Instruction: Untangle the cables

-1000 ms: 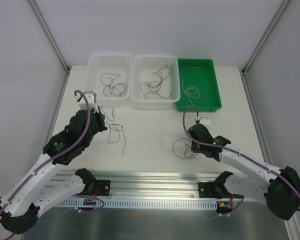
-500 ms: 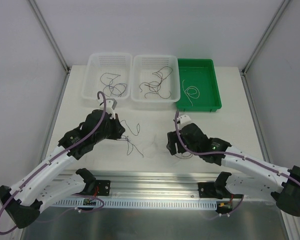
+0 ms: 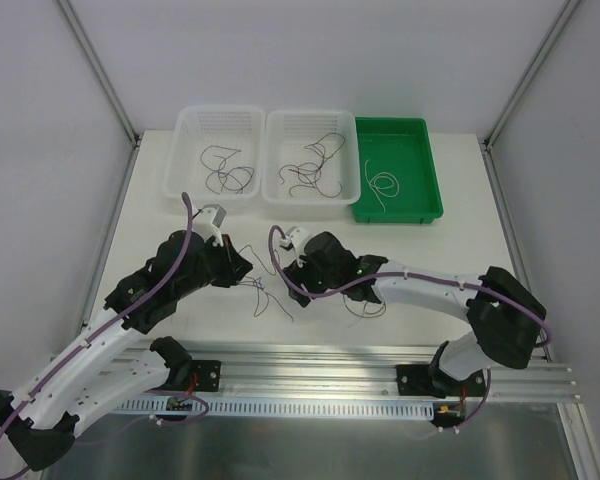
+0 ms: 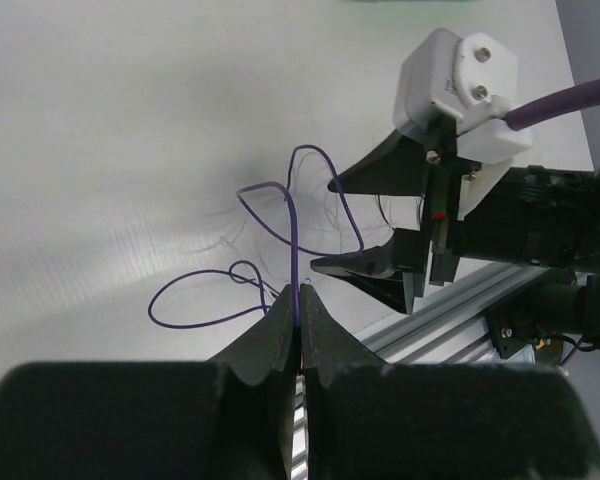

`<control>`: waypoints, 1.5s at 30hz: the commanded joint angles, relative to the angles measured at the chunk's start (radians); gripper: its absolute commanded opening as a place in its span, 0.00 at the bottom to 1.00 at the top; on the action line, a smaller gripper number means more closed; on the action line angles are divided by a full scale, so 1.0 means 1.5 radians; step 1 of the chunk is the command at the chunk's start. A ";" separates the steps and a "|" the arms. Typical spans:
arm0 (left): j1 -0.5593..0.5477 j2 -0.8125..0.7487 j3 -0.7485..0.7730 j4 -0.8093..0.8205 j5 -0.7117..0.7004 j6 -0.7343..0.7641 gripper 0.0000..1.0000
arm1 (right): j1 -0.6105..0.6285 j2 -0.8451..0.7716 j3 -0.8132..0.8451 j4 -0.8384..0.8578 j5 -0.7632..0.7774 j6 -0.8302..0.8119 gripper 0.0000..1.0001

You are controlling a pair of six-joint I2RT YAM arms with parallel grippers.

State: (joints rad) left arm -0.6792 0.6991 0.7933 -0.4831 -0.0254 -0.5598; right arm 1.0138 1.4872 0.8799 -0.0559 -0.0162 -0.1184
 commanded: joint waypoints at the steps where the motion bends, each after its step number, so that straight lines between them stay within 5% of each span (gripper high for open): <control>1: 0.003 -0.008 -0.011 0.017 0.016 -0.015 0.00 | 0.004 0.050 0.057 0.031 -0.045 -0.073 0.71; 23: 0.003 -0.024 -0.007 0.003 0.032 -0.021 0.00 | 0.021 0.245 0.153 0.122 -0.076 -0.136 0.67; 32: 0.003 -0.026 -0.004 0.000 0.021 -0.018 0.00 | 0.023 0.263 0.147 0.146 -0.120 -0.113 0.44; 41: 0.003 -0.051 -0.010 -0.031 -0.061 -0.006 0.00 | 0.004 0.200 0.058 0.180 -0.116 -0.065 0.01; 45: 0.003 -0.053 -0.001 -0.075 -0.139 0.011 0.00 | -0.022 0.101 -0.014 0.166 -0.066 -0.036 0.01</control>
State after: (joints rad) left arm -0.6792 0.6281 0.7715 -0.5385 -0.1211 -0.5770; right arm 1.0145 1.7821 0.9218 0.1913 -0.1612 -0.2272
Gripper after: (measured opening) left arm 0.006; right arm 0.020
